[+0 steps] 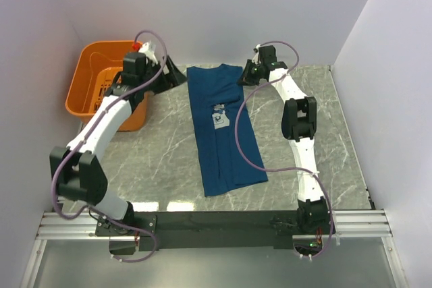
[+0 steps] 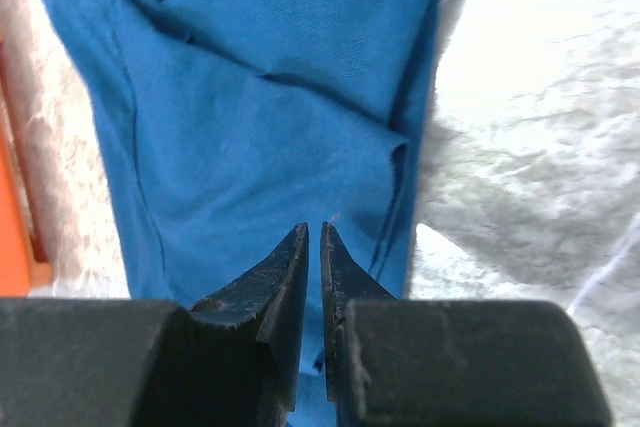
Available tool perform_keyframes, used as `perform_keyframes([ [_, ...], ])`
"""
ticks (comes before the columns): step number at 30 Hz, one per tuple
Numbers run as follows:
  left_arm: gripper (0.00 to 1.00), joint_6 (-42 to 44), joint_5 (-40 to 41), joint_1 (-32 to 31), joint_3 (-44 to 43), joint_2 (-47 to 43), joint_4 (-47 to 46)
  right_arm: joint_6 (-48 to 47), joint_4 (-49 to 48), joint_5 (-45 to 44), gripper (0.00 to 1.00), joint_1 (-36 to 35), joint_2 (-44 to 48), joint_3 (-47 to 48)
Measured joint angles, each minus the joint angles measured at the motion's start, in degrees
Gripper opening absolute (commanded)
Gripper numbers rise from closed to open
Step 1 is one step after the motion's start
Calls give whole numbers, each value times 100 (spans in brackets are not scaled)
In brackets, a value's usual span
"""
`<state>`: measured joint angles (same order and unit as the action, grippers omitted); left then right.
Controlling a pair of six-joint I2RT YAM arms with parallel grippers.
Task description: Fold and stack the t-shirts
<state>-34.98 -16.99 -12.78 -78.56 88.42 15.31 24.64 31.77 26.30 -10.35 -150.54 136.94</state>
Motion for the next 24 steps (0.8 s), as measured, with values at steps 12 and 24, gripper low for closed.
perform_keyframes([
  [12, 91, -197, 378, 7, 846, -1502, 573, 345, 127, -409, 18, -2, -289, 223],
  [24, 95, -404, 426, 7, 1161, -1799, 756, 546, -201, -52, 27, 42, -358, 448],
])
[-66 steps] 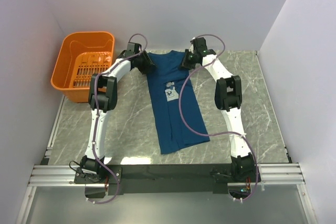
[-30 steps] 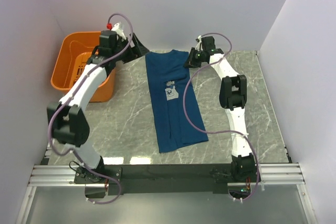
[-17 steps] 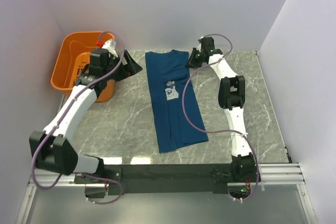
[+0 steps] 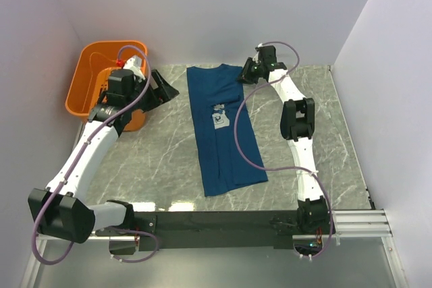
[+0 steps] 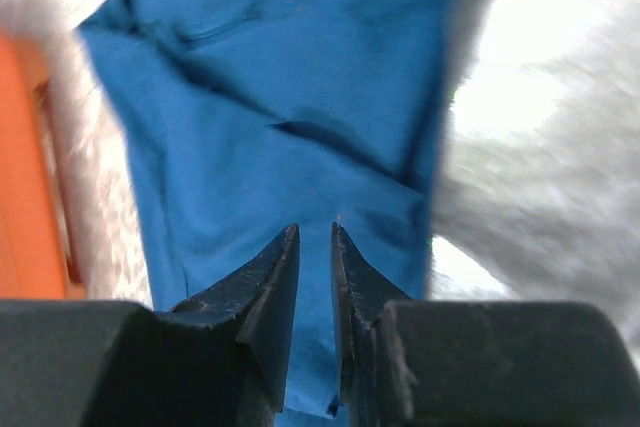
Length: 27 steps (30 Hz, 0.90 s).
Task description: Fold and stack the t-shirts
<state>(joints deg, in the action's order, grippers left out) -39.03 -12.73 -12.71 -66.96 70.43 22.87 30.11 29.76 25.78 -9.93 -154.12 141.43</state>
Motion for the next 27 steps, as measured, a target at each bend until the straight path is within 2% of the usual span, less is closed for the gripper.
perform_keyframes([
  [3, 97, 129, -15, 0, 190, -129, -61, -356, -330, 483, 30, 7, 111, -210],
  [6, 95, 413, -136, -11, 535, -365, -210, -973, -535, 960, 37, 24, 671, -1172],
  [7, 95, 498, -190, -31, 660, -452, -232, -1257, -544, 1132, 43, 26, 970, -1600],
  [8, 93, 568, -254, -68, 785, -542, -251, -1576, -525, 1333, 44, 33, 1329, -2041],
  [11, 89, 699, -326, -354, 1110, -691, -339, -2758, -214, 1810, 42, 46, 2509, -2962],
  [13, 86, 708, -350, -763, 1401, -721, -481, -3654, 160, 2017, 41, 59, 3394, -3392],
  [16, 76, 682, -345, -1451, 1932, -719, -684, -5136, 787, 2229, 35, 90, 4656, -4094],
  [17, 63, 664, -341, -1681, 2135, -715, -756, -5681, 1036, 2291, 32, 98, 5029, -4409],
  [19, 47, 595, -345, -2017, 2459, -669, -857, -6526, 1530, 2337, 24, 98, 5569, -5077],
  [20, 37, 546, -337, -2159, 2588, -619, -929, -6885, 1663, 2334, 23, 98, 5766, -5508],
  [21, 33, 490, -328, -2310, 2726, -527, -1019, -7206, 1882, 2282, 22, 92, 5910, -6037],
  [23, 29, 404, -275, -2581, 2846, -315, -1150, -7558, 1943, 2087, 20, 55, 5954, -7005],
  [27, 28, 280, -140, -3119, 2852, 179, -1506, -7729, 1810, 1491, 19, -162, 6065, -8583],
])
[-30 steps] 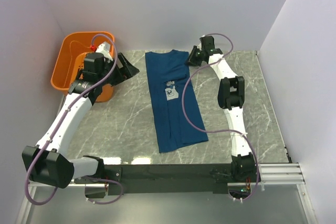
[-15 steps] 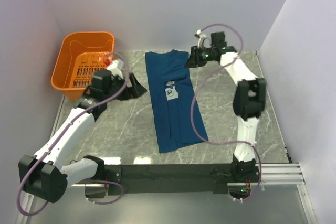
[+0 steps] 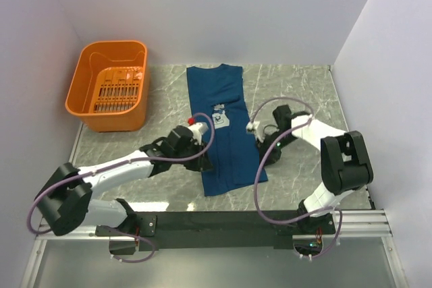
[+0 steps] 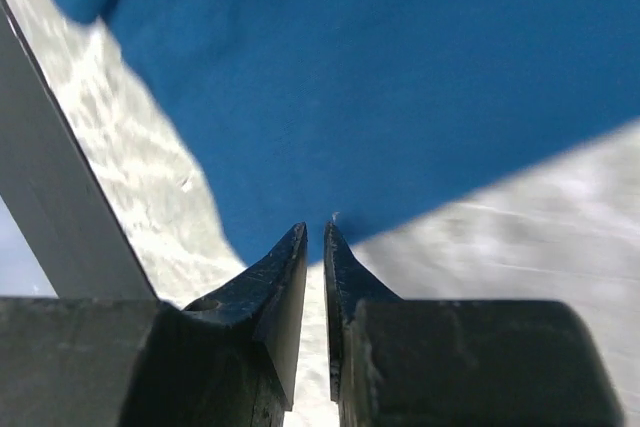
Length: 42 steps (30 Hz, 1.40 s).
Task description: Fold and stack the t-shirts
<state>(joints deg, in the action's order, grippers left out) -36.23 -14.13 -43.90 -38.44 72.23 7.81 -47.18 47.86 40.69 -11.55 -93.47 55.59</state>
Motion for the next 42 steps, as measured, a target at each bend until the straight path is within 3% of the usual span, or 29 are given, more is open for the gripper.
perform_keyframes([
  [6, 27, -164, 173, -435, 20, 431, -363, 173, -557, -455, 18, -511, 321, -501],
  [11, 20, -354, 363, -533, 164, 531, -507, 330, -986, -796, 18, -621, 319, -654],
  [18, 18, -568, 542, -664, 400, 992, -664, 358, -1121, -1084, 17, -673, 339, -772],
  [36, 22, -824, 549, -837, 675, 1029, -1080, -328, -769, -1207, 16, -944, 822, -1191],
  [42, 32, -800, 708, -848, 704, 802, -859, -337, -549, -1224, 22, -1119, 831, -1185],
])
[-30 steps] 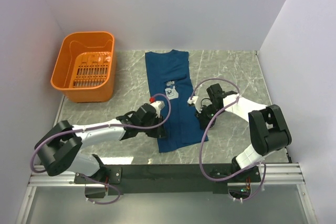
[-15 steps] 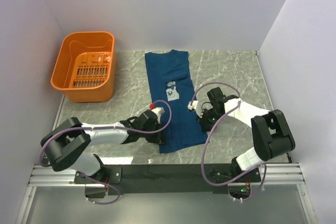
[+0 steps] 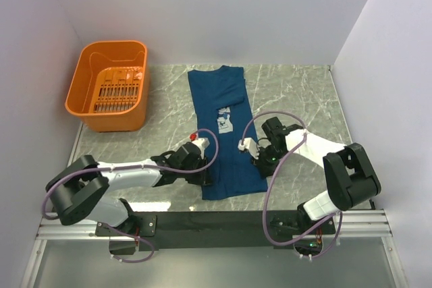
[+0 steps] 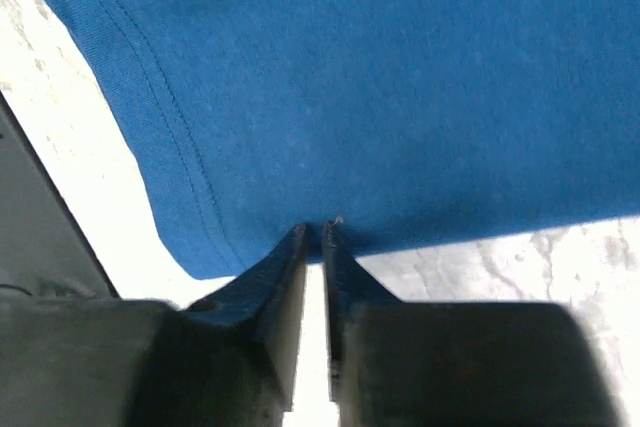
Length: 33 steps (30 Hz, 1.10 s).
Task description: Fold and stack the t-shirts
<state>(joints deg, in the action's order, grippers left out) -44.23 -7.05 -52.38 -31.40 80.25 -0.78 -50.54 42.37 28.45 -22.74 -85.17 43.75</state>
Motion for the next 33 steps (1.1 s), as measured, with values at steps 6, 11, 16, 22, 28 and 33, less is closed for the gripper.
perform_keyframes([
  [6, 62, 332, 470, 0, -15, -883, 404, 170, 450, -74, 34, 275, 293, 575],
  [11, 99, 1222, 903, -2, -188, -2083, 623, 4, 409, 203, 73, 691, 1226, 1394],
  [16, 99, 2376, 1043, -7, -269, -2964, 442, -868, 256, 960, 89, 890, 2347, 1014],
  [22, 74, 3727, 431, -81, -258, -2623, 402, -2675, 1189, 1456, 84, 852, 1740, 442],
  [28, 72, 4894, 184, -997, -140, -1845, 682, -3958, 1410, 1298, 81, 551, 2002, -769],
  [33, 70, 5455, 151, -1401, -151, -1215, 807, -4133, 1163, 1241, 80, 389, 1869, -861],
])
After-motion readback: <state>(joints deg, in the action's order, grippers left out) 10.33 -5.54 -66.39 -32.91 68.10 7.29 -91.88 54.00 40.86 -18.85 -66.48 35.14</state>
